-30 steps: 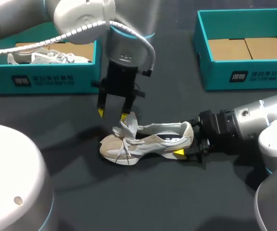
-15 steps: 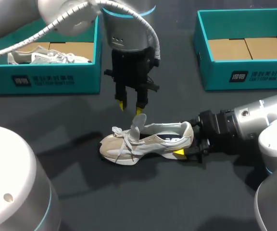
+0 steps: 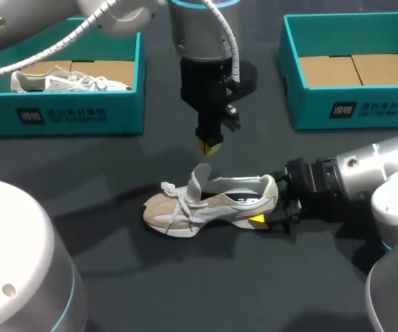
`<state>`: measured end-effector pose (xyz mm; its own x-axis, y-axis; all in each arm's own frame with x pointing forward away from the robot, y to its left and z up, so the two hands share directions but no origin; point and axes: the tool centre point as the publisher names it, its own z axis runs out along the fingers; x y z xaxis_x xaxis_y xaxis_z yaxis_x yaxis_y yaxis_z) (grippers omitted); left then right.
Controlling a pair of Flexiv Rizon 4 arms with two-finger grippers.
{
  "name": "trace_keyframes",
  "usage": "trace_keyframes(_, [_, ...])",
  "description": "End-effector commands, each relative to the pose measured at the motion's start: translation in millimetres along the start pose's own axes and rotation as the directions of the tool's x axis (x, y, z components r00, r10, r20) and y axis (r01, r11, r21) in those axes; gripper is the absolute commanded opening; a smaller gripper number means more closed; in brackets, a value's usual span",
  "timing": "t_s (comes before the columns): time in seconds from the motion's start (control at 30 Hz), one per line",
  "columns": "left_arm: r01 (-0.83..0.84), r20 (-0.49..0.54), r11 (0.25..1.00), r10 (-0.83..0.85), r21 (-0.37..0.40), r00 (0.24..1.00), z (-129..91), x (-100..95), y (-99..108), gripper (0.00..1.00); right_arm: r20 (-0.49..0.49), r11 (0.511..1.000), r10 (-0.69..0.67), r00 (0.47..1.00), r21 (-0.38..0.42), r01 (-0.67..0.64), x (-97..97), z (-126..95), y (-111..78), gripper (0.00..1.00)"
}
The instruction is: Take the shoe out of the shoebox, open the shoe tongue, remove and reinsert the insole, then place the shoe into the shoebox
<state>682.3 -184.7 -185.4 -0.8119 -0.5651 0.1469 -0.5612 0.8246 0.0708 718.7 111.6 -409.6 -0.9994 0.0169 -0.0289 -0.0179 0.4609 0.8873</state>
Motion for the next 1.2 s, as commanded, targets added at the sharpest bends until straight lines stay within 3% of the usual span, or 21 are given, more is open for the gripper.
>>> trace_keyframes(0.03, [0.002,-0.003,1.000,-0.002,0.000,1.000,0.4,-1.0,-0.3,0.00,0.002,1.000,0.000,1.000,0.003,0.000,0.8,1.7,0.6,0.00])
trace_keyframes(0.27, [-0.104,0.030,0.994,0.103,0.043,0.994,13.5,-4.1,-2.7,0.00,0.002,1.000,0.000,1.000,0.003,0.000,0.8,1.7,0.6,0.00])
trace_keyframes(0.63, [-0.232,0.030,0.973,0.231,0.017,0.972,47.2,-6.1,-11.3,0.00,0.002,1.000,0.000,1.000,0.003,0.000,0.8,1.7,0.6,0.00])
trace_keyframes(0.77, [-0.412,-0.039,0.908,0.416,0.071,0.909,56.4,-13.8,-12.3,0.00,0.002,1.000,0.000,1.000,0.003,0.000,0.8,1.7,0.6,0.00])
trace_keyframes(1.2, [-0.396,-0.034,0.916,0.399,0.063,0.916,61.2,-17.3,-17.7,0.00,0.002,1.000,0.000,1.000,0.003,0.000,0.8,1.7,0.6,0.00])
